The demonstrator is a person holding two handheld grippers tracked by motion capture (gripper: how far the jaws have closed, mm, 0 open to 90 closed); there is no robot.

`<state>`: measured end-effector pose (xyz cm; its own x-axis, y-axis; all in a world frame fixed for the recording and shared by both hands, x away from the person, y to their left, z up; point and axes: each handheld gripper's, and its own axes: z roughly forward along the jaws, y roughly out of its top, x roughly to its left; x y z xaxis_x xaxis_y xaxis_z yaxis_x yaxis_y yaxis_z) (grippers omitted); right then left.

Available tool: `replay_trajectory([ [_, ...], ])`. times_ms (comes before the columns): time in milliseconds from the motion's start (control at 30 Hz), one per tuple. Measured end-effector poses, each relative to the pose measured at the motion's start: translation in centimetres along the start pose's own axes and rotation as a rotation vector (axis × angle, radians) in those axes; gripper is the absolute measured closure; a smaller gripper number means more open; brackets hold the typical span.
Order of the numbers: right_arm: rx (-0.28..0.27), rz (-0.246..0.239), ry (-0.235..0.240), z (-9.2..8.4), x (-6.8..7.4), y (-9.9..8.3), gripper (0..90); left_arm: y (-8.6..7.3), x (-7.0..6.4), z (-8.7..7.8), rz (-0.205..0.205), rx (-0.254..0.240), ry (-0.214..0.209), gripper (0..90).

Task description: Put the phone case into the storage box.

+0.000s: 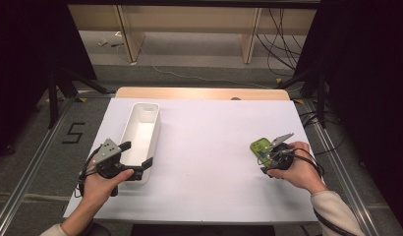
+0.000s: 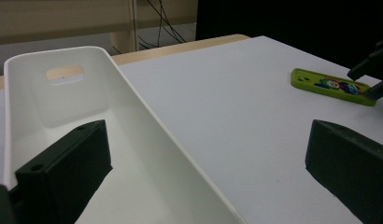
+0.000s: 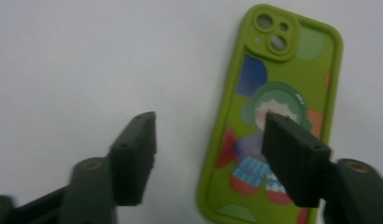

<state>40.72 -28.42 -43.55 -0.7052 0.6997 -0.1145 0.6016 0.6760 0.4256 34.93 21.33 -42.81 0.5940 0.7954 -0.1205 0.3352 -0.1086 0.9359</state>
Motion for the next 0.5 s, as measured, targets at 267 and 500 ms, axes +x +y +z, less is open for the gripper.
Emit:
replay_trajectory([
  [267,0.064,0.032,-0.021,0.3,-2.3,0.2,9.8,0.0,0.0,0.1,-0.001,0.001,0.002,0.0],
  [500,0.094,0.041,-0.046,1.4,-3.2,1.3,8.7,0.0,0.1,0.1,-0.002,0.000,0.004,0.0],
])
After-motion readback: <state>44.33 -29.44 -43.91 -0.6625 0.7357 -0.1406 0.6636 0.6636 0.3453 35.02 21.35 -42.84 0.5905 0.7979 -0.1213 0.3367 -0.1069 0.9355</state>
